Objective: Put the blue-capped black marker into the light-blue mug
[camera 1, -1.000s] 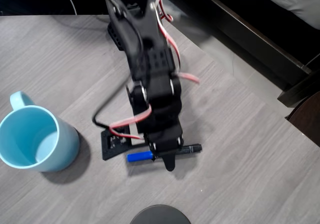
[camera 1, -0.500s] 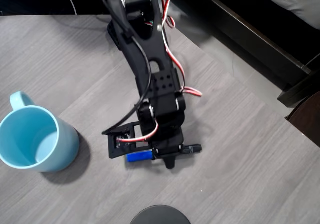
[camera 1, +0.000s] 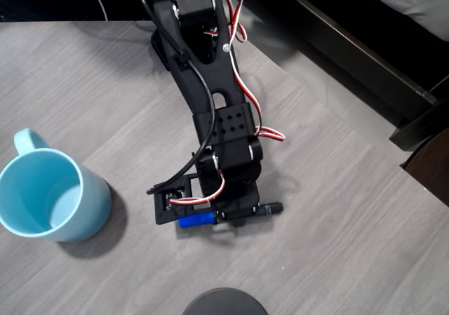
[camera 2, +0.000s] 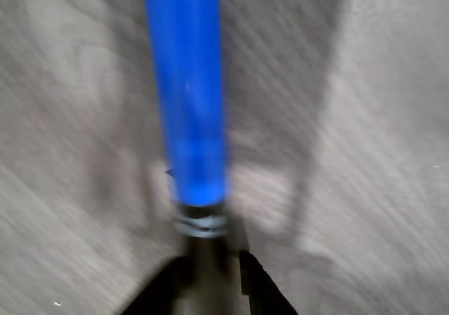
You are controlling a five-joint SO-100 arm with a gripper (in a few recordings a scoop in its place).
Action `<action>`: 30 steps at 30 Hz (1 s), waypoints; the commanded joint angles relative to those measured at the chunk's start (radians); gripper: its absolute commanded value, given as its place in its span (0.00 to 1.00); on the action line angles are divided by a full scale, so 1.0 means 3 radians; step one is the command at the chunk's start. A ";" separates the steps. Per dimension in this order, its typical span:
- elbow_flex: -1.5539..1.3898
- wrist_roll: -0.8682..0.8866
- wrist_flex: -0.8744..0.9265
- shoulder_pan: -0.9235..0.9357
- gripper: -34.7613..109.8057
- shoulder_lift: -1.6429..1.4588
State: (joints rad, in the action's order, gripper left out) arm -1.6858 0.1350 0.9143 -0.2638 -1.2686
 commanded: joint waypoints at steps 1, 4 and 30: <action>-0.0010 -0.0026 -0.0036 -0.0010 0.24 0.0046; -0.0010 -0.0026 -0.0010 -0.0010 0.24 -0.0031; 0.1437 0.0511 0.1524 0.0711 0.24 -0.1682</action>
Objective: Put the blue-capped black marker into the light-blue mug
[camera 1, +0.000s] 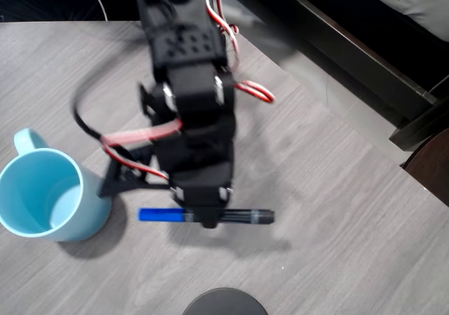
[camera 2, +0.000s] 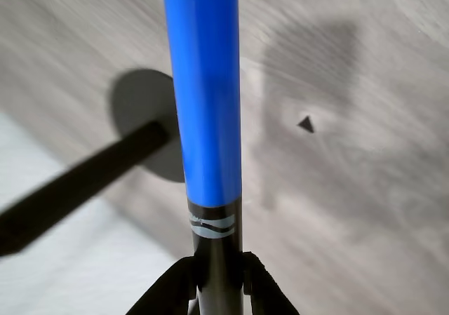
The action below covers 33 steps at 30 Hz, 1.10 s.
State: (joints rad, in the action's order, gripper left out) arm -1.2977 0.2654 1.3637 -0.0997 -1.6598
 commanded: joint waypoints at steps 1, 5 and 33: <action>0.0123 0.0128 0.0046 0.0245 0.24 -0.0486; 0.0066 0.0358 0.0072 0.0680 0.24 -0.0839; -0.1887 0.1232 -0.2122 0.1529 0.24 -0.1110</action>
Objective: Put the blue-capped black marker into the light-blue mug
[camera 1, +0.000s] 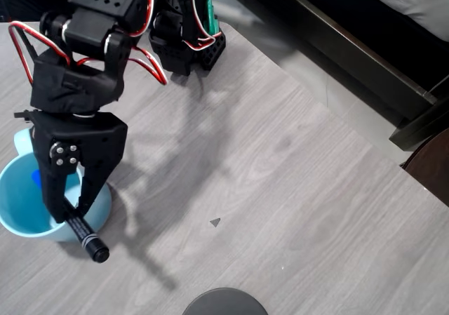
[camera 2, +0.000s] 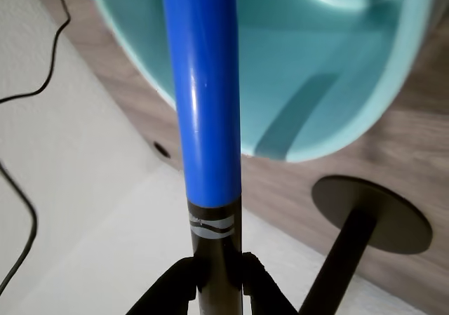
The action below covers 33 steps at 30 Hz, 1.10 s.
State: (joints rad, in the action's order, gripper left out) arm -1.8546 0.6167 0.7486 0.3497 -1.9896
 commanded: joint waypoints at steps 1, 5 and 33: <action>-0.0051 0.0056 -0.0072 0.0041 0.24 -0.0010; -0.0148 0.0051 -0.0077 0.0107 0.24 -0.0041; -0.0680 -0.0066 -0.0245 0.0056 0.47 -0.0588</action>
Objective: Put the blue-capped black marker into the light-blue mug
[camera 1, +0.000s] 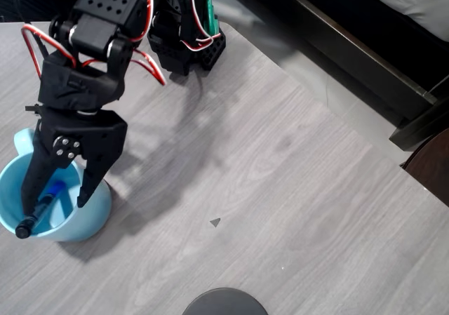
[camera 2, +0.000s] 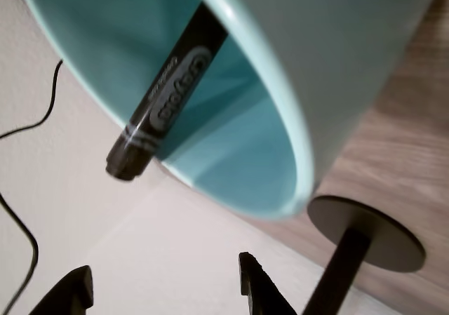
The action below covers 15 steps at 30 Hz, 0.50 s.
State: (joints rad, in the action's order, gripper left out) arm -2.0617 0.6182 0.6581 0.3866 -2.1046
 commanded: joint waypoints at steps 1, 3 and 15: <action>0.0010 -0.0128 0.0107 -0.0112 0.47 -0.0266; -0.0010 -0.0286 0.0215 -0.0235 0.47 -0.0440; -0.0951 -0.1611 0.0793 -0.1314 0.24 -0.1984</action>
State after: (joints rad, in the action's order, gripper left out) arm -2.3224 0.1795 0.8606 0.0230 -2.6354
